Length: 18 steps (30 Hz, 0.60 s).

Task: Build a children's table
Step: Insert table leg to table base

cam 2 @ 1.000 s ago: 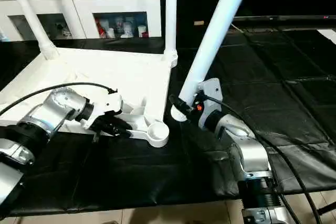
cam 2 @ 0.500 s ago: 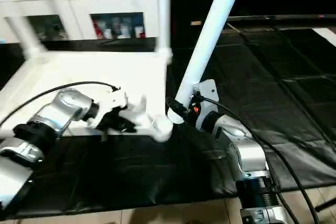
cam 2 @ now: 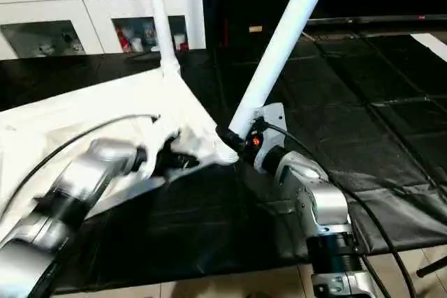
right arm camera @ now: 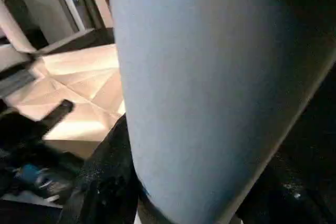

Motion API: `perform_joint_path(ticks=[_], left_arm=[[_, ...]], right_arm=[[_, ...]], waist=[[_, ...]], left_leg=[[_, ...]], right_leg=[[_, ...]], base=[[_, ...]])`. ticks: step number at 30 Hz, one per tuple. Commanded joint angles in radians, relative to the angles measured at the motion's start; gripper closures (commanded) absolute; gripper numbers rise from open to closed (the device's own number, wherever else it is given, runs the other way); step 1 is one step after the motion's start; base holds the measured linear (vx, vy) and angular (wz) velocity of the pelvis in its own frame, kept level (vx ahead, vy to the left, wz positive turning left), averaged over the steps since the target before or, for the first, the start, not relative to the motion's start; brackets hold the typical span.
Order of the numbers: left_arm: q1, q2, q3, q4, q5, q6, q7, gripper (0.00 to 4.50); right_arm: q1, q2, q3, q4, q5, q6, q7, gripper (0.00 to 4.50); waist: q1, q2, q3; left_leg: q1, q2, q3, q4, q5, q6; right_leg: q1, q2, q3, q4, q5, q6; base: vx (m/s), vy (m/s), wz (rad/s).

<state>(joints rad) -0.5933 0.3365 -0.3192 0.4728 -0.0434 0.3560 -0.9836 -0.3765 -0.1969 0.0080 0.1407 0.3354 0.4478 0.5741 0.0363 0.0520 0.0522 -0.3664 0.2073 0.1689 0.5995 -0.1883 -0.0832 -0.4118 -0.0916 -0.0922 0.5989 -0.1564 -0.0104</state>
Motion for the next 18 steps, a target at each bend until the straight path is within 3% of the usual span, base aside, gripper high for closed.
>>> perform_joint_path(ticks=[1,10,12,18], left_arm=[[0.032,0.023,-0.046,-0.019,0.024,-0.031,-0.05,4.5],[0.042,0.022,-0.018,-0.048,0.0,-0.053,-0.05,4.5],[0.042,0.026,-0.024,-0.03,0.012,-0.081,-0.053,4.06],[0.047,0.026,-0.026,-0.029,0.024,-0.072,-0.045,3.6]], right_arm=[[-0.007,-0.006,0.016,-0.023,-0.01,-0.003,0.007,2.57],[0.0,-0.022,0.038,-0.037,-0.012,-0.011,0.047,2.57],[-0.002,-0.02,0.043,-0.033,-0.017,-0.014,0.048,2.57],[0.0,-0.024,0.048,-0.033,-0.022,-0.023,0.058,2.57]], waist=[[0.004,0.003,-0.071],[0.011,-0.004,-0.07],[0.011,-0.002,-0.072],[0.011,-0.004,-0.072]], left_leg=[[0.005,0.012,-0.002,-0.073,-0.213,0.027],[0.003,0.01,0.0,-0.073,-0.213,0.023],[0.003,0.011,0.0,-0.072,-0.2,0.024],[0.002,0.011,0.001,-0.072,-0.191,0.027]], right_leg=[[0.061,-0.042,0.042,-0.075,-0.275,-0.189],[0.061,-0.044,0.043,-0.075,-0.281,-0.182],[0.061,-0.044,0.044,-0.073,-0.263,-0.184],[0.062,-0.045,0.044,-0.07,-0.241,-0.191]], base=[[0.0,0.0,0.0],[0.0,0.0,0.0],[0.0,0.0,0.0],[0.0,0.0,0.0]])
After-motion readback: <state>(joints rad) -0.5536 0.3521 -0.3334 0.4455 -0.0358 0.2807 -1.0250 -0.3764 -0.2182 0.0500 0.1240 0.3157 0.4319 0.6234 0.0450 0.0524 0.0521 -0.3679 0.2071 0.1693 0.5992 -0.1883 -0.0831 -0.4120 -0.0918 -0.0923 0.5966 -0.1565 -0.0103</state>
